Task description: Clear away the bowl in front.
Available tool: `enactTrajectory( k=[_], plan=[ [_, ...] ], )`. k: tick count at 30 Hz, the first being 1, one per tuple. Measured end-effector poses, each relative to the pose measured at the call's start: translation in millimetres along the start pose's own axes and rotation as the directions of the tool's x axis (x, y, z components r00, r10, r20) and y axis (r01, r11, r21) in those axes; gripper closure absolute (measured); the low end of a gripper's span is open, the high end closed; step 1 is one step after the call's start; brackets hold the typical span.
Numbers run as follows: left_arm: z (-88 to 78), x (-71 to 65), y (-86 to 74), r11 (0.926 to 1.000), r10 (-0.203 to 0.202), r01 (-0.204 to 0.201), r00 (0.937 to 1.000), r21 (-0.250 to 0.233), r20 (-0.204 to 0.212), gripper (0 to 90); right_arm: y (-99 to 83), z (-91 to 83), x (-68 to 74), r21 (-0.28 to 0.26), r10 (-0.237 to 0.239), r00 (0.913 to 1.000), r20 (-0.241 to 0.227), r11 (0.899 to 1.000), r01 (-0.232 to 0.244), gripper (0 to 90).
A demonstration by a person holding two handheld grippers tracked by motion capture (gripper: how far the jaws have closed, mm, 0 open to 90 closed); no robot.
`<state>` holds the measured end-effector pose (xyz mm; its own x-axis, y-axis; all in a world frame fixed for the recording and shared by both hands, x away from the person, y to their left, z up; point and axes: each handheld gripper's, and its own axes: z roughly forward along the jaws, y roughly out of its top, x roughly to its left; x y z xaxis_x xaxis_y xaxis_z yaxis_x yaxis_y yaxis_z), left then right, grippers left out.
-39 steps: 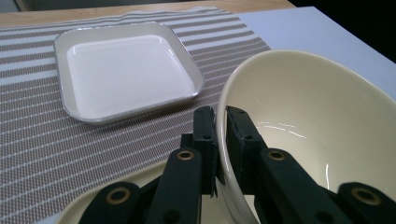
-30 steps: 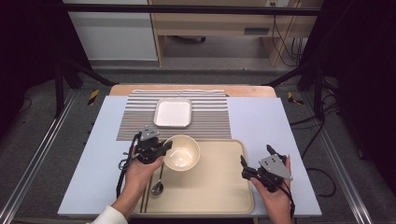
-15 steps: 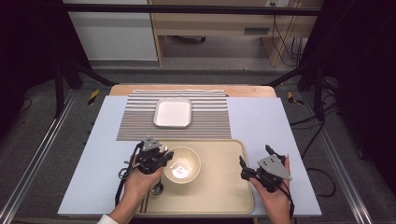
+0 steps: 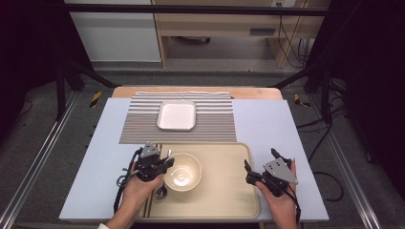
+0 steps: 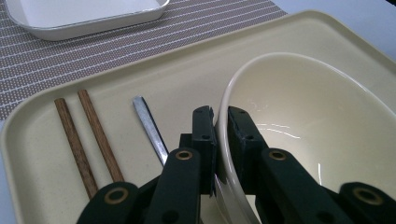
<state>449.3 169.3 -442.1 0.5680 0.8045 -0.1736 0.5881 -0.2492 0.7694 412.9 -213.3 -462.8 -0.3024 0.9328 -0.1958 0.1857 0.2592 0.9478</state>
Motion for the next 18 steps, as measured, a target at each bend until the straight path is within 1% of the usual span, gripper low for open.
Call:
enactTrajectory(
  k=[11, 14, 18],
  plan=[
    [3.2, 5.6, -1.4, 0.9996, -0.023, 0.023, 0.9996, 0.017, 0.015, 81.9, -0.3, 0.0, -0.3, 0.002, 0.004, 1.0000, 0.001, 1.000, -0.004, 3.9],
    [4.2, 8.1, -2.9, 0.9992, -0.025, 0.024, 0.9996, 0.030, 0.015, 82.3, -0.4, 0.4, -0.3, 0.005, 0.004, 1.0000, 0.001, 1.000, -0.004, 3.9],
    [4.5, 9.0, -4.1, 0.9993, -0.021, 0.020, 0.9997, 0.033, 0.015, 82.5, -0.4, 0.4, 0.0, 0.005, 0.001, 1.0000, -0.001, 1.000, -0.001, 3.9]
  ],
)
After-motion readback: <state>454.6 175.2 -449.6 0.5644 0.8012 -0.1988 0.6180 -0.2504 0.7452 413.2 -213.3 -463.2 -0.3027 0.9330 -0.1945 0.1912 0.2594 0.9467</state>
